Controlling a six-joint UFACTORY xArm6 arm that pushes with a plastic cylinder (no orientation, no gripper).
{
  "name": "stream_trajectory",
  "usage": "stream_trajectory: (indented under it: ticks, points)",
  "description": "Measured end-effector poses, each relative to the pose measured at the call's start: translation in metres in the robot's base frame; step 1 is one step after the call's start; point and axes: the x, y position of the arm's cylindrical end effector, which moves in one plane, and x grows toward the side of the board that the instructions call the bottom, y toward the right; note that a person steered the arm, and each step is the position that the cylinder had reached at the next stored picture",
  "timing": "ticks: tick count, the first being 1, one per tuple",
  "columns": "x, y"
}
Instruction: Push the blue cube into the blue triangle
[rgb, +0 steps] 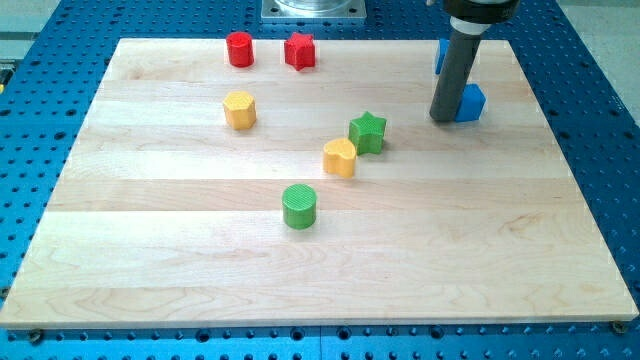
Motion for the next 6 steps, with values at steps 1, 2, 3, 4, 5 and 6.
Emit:
stream_trajectory:
  ticks: [1, 2, 3, 4, 5, 6]
  points:
    - [0.026, 0.006]
    - [0.029, 0.021]
    - [-0.023, 0.049]
    - [-0.069, 0.041]
    - [-0.054, 0.009]
    - [-0.041, -0.085]
